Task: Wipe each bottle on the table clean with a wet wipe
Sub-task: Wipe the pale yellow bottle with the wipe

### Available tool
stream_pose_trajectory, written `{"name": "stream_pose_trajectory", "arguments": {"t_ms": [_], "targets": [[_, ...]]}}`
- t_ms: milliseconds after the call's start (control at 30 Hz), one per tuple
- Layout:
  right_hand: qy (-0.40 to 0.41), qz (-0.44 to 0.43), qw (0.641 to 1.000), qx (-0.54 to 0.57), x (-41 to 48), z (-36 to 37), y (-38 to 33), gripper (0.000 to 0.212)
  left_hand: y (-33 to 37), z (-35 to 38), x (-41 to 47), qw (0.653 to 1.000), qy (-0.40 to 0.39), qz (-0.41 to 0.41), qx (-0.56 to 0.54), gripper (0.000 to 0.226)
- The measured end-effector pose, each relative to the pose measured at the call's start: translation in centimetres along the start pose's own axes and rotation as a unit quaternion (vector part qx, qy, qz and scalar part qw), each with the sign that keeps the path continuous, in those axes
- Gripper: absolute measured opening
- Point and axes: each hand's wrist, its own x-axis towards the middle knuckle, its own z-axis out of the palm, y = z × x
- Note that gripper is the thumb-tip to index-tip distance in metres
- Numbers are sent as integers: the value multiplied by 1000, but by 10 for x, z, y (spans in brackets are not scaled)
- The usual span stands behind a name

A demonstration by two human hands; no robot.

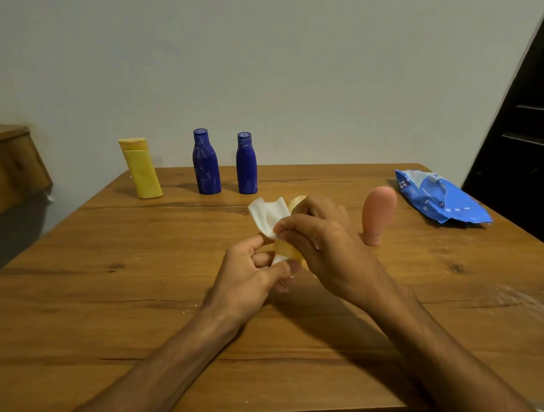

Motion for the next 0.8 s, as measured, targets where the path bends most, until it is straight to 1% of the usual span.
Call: {"name": "stream_pose_trajectory", "arguments": {"t_ms": [100, 167, 267, 333, 400, 467, 533, 633, 800], "targets": [[-57, -27, 998, 4, -2, 0, -5, 15, -2, -2, 1, 1000, 29, -7, 5, 34], [-75, -48, 996, -6, -3, 1, -5, 17, -3, -3, 1, 999, 40, -7, 10, 32], [-49, -57, 996, -50, -4, 3, -3, 21, -3, -1, 2, 999, 38, 0, 15, 31], [-14, -54, 996, -68, -2, 5, -2, 24, -2, -1, 2, 1000, 25, -4, 12, 37], [26, -47, 996, -67, 0, 4, 2, 17, -2, 0, 1, 1000, -1, -1, 6, 45], [53, -16, 997, -49, 2, 1, 9, 16, -3, -1, 0, 1000, -16, 8, 11, 51], [70, 32, 997, -13, 2, -3, 17, 16, -2, -1, 0, 1000, -19, 10, 18, 56], [87, 102, 990, 53, 2, -8, 21, 15, -1, -2, 0, 999, -37, 7, 1, 57], [156, 150, 974, 73, 3, -15, 16, 13, 2, -5, -1, 999, -50, 7, -13, 61]]}}
